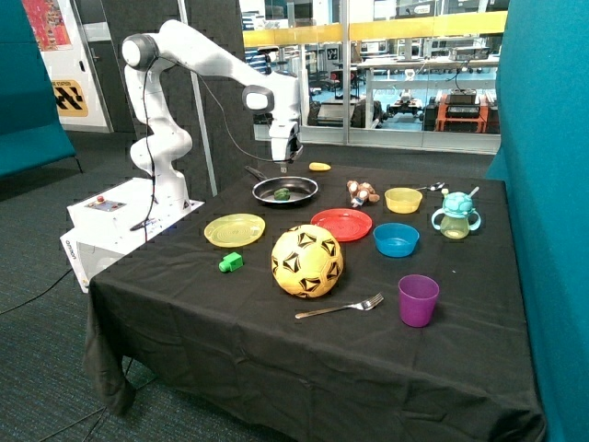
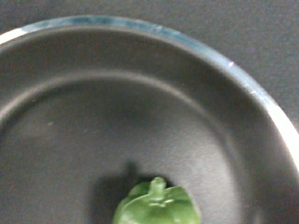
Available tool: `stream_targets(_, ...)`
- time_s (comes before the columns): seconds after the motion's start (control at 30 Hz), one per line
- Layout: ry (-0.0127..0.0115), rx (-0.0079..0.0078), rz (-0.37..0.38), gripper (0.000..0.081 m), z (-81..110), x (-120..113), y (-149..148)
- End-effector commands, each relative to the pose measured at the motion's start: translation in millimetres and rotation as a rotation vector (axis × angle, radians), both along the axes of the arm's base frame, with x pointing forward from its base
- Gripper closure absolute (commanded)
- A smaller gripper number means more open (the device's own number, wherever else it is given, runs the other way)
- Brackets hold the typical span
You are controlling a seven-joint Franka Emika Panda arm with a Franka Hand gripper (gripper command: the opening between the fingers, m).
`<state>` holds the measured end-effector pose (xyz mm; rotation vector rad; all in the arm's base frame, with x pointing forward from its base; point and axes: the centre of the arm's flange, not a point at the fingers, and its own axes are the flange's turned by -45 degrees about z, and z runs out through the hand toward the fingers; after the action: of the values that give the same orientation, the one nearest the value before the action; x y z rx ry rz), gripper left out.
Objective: Cook the capsicum and place it on a plate
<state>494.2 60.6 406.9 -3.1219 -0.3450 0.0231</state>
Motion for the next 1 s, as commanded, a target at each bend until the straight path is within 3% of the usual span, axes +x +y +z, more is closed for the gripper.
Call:
stream_targets(0.0, -0.0147, 0.0011, 0.015, 0.0108, -11.1, -16.8, 25.8)
stream_targets(0.37, -0.0147, 0.0011, 0.008, 0.0103, -33.6, -32.8, 46.5)
stream_targets(0.97, -0.0147, 0.0007, -0.046, 0.008, -54.3, -51.4, 31.3)
